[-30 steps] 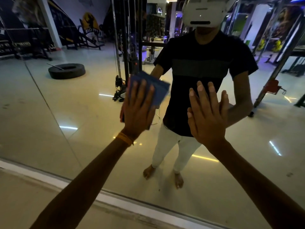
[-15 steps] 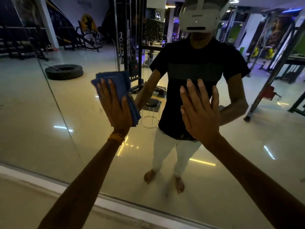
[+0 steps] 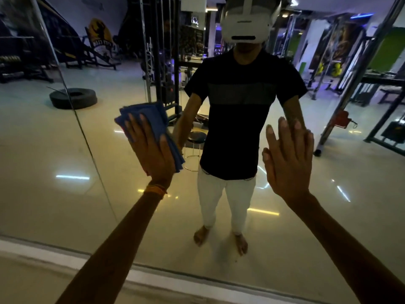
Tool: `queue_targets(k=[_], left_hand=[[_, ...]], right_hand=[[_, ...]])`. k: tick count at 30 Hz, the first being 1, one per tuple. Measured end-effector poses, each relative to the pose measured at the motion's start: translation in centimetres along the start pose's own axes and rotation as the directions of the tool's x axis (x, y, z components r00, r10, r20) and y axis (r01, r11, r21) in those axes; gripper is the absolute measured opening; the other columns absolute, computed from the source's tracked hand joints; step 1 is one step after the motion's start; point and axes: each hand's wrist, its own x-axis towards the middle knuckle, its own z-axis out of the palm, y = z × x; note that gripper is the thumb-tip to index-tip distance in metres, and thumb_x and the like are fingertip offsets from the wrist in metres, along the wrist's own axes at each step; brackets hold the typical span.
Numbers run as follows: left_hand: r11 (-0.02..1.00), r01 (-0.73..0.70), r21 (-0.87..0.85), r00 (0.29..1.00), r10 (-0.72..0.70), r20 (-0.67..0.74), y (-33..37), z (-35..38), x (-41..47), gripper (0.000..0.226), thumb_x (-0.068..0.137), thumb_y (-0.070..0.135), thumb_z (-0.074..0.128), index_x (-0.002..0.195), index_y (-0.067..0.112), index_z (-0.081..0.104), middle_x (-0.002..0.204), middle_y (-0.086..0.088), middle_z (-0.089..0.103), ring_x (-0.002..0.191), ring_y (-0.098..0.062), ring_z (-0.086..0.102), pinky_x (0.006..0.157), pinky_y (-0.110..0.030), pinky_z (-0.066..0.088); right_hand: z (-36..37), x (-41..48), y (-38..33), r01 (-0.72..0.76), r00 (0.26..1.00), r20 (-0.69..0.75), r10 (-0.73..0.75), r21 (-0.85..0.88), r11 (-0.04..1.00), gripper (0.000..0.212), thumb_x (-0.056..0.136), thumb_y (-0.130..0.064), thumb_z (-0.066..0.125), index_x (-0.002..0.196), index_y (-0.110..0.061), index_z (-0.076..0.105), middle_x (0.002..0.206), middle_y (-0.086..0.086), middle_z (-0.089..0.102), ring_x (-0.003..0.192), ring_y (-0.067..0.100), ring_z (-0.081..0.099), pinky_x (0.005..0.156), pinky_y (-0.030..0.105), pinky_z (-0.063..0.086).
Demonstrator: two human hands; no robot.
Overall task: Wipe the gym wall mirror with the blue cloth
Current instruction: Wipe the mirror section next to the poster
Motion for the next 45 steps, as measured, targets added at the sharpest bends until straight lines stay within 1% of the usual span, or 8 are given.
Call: queue_targets(k=[8,13,20,25,31,39,43,45], left_hand=[[0.673,-0.740,0.019,0.639,0.693,0.335,2.1,0.7,-1.8,0.062,0.113,0.041,0.024,0.164,0.022,-0.005,0.172,0.000,-0.015,0.159,-0.021,-0.009,0.129,-0.044,-0.002],[0.632,-0.775,0.022,0.604,0.729,0.322,8.7,2.8,1.3,0.058,0.112,0.035,0.036,0.161,0.015,0.013,0.171,-0.011,0.014,0.160,-0.026,-0.002,0.128,-0.046,-0.008],[0.193,-0.980,-0.046,0.138,0.828,0.543,3.0,3.0,-9.6,0.081,0.099,0.023,0.061,0.163,0.012,0.012,0.168,-0.012,0.016,0.156,-0.034,0.014,0.128,-0.053,-0.006],[0.516,-0.856,0.042,0.502,0.808,0.307,10.0,4.6,0.2,0.059,0.111,0.036,0.039,0.161,0.013,0.017,0.167,-0.013,0.015,0.158,-0.023,-0.012,0.127,-0.047,0.001],[0.241,-0.969,-0.063,0.162,0.804,0.572,3.9,4.1,-14.2,0.085,0.098,0.022,0.068,0.164,0.014,0.014,0.165,-0.009,0.025,0.159,-0.033,-0.004,0.129,-0.049,0.000],[0.552,-0.834,-0.006,0.521,0.790,0.323,10.2,6.2,-7.1,0.071,0.110,0.033,0.046,0.165,0.019,0.003,0.173,-0.004,-0.008,0.159,-0.025,-0.004,0.128,-0.050,0.009],[0.305,-0.940,-0.152,0.150,0.770,0.620,5.2,4.9,-18.1,0.108,0.088,0.018,0.079,0.165,0.015,0.003,0.168,-0.008,0.018,0.159,-0.030,0.004,0.129,-0.048,0.009],[0.324,-0.926,-0.194,0.106,0.716,0.690,5.9,4.3,-18.5,0.091,0.091,0.027,0.075,0.162,0.012,0.021,0.164,-0.009,0.024,0.159,-0.027,-0.004,0.128,-0.045,0.004]], right_hand=[[-1.1,0.3,1.3,0.037,0.999,0.010,-0.037,-0.054,0.998,0.055,0.103,-0.026,0.057,0.154,-0.010,0.043,0.160,0.022,0.036,0.153,0.038,0.025,0.124,0.059,0.017],[-1.5,0.2,1.9,0.019,1.000,0.000,-0.019,-0.065,0.998,0.053,0.106,-0.029,0.046,0.155,-0.013,0.039,0.159,0.022,0.038,0.153,0.035,0.024,0.123,0.060,0.019],[-2.2,-4.6,4.5,0.029,0.999,0.047,-0.026,-0.070,0.997,0.053,0.103,-0.024,0.056,0.153,-0.011,0.043,0.158,0.022,0.040,0.149,0.043,0.034,0.119,0.065,0.025],[-2.7,-4.8,6.9,0.021,0.999,0.051,-0.014,-0.132,0.991,0.056,0.105,-0.032,0.053,0.157,-0.016,0.037,0.160,0.022,0.037,0.150,0.042,0.030,0.121,0.063,0.024],[-1.2,-5.3,7.5,0.043,0.999,0.033,-0.038,-0.163,0.986,0.053,0.109,-0.042,0.041,0.153,-0.014,0.046,0.161,0.017,0.034,0.148,0.039,0.030,0.125,0.058,0.010],[-1.2,-5.8,8.5,-0.006,1.000,-0.027,0.004,-0.069,0.998,0.050,0.110,-0.036,0.037,0.154,-0.013,0.041,0.161,0.016,0.037,0.148,0.040,0.036,0.124,0.054,0.021],[-1.5,-7.1,9.3,-0.008,1.000,-0.023,0.007,-0.040,0.999,0.050,0.109,-0.035,0.039,0.153,-0.011,0.043,0.158,0.019,0.041,0.147,0.041,0.035,0.124,0.053,0.020],[-1.6,-7.3,10.1,0.056,0.998,-0.009,-0.057,-0.050,0.997,0.050,0.109,-0.036,0.040,0.151,-0.010,0.045,0.155,0.021,0.044,0.147,0.041,0.036,0.124,0.052,0.021]])
